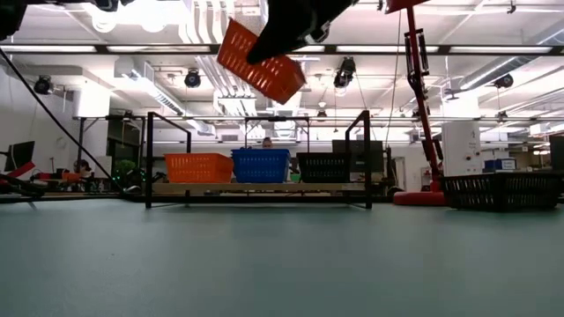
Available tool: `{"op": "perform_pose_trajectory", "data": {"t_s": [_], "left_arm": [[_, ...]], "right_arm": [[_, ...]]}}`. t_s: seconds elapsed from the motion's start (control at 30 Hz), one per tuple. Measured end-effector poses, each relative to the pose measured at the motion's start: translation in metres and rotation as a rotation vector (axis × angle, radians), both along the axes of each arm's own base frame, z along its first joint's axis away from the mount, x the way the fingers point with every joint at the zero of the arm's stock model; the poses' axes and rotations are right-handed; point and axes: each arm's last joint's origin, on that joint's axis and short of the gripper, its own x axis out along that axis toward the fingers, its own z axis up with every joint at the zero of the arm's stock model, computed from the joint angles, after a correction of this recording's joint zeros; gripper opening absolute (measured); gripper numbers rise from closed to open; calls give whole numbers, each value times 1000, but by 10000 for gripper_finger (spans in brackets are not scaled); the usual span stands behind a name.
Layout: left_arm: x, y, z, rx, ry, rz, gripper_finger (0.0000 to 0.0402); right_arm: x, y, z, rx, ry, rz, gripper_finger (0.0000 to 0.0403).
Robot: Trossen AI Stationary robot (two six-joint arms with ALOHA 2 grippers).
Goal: Stack baskets on shelf by color
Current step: Stack the left orange basket on top of the orange basket on the shelf
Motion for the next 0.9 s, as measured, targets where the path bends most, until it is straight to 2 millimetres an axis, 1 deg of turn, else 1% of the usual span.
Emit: {"op": "perform_pose_trajectory", "data": {"t_s": [0.13,0.4,0.77,0.9], "left_arm": [[-1,1,1,35,4,12,95],[-4,2,3,30,-10,13,95],[-2,1,2,36,0,14,95],[-2,1,1,38,4,13,95]], "right_arm": [[7,-13,-7,35,11,18,8],[12,-32,-3,22,-16,-11,8],[13,-34,-2,24,-34,6,8],[18,-38,3,47,-103,38,8]]}}
